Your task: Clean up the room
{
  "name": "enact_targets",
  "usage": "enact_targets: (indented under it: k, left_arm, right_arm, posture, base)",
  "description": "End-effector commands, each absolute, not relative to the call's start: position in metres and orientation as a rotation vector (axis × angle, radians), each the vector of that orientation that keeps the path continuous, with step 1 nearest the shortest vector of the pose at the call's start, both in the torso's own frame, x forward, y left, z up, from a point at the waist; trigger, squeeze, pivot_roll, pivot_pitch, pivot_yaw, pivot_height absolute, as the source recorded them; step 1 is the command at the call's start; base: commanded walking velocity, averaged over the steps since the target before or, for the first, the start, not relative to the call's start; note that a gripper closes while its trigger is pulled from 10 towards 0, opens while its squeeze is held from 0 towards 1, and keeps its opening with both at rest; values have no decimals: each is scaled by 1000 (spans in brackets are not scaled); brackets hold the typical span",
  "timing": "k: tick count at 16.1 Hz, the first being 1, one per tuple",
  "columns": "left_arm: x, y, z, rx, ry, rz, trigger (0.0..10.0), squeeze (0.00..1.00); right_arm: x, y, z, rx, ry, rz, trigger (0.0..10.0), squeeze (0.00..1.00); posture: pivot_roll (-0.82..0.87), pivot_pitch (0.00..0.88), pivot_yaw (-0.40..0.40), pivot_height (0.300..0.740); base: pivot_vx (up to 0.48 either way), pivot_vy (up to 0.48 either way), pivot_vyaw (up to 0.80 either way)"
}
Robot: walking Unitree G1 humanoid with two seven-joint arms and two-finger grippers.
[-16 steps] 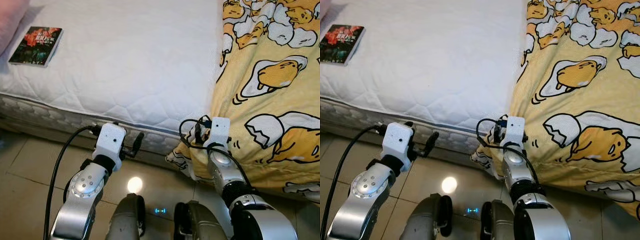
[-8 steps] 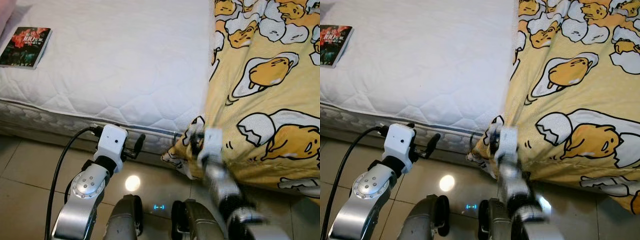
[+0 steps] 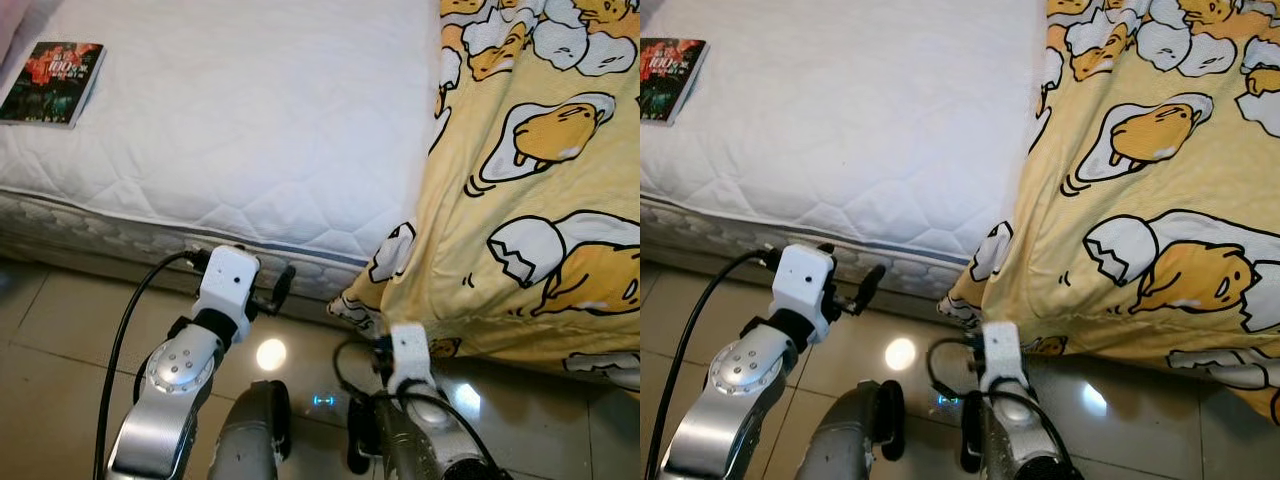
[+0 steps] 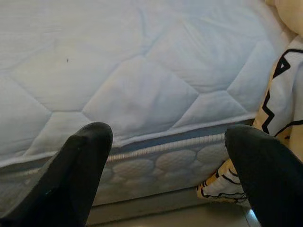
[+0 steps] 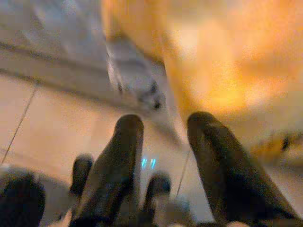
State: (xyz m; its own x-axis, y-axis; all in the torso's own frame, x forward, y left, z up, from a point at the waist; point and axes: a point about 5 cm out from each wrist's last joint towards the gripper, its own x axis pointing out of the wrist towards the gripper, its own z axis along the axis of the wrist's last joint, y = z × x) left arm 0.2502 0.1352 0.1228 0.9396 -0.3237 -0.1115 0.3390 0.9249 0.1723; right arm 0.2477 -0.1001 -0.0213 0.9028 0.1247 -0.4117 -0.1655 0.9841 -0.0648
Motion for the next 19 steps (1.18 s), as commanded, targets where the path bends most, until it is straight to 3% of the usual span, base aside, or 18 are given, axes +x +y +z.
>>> enact_targets:
  k: [1, 6, 15, 19]
  left_arm:
    - [247, 135, 117, 182, 111, -351, 10000, 0]
    - [244, 131, 115, 175, 111, -362, 10000, 0]
    - [245, 127, 115, 172, 106, -367, 10000, 0]
    - [244, 127, 114, 173, 106, -361, 10000, 0]
  right_arm:
    - [255, -96, -4, -142, 284, 150, 10000, 0]
    - [277, -98, 41, -143, 45, 61, 10000, 0]
    - [326, -69, 68, -159, 56, 163, 10000, 0]
    - [335, -85, 62, -240, 132, 81, 10000, 0]
  posture:
    - [159, 299, 23, 699]
    - [155, 293, 19, 699]
    - [177, 284, 12, 699]
    - [188, 289, 1, 699]
  base:
    - [0, 0, 0]
    - [0, 0, 0]
    - [0, 0, 0]
    - [0, 0, 0]
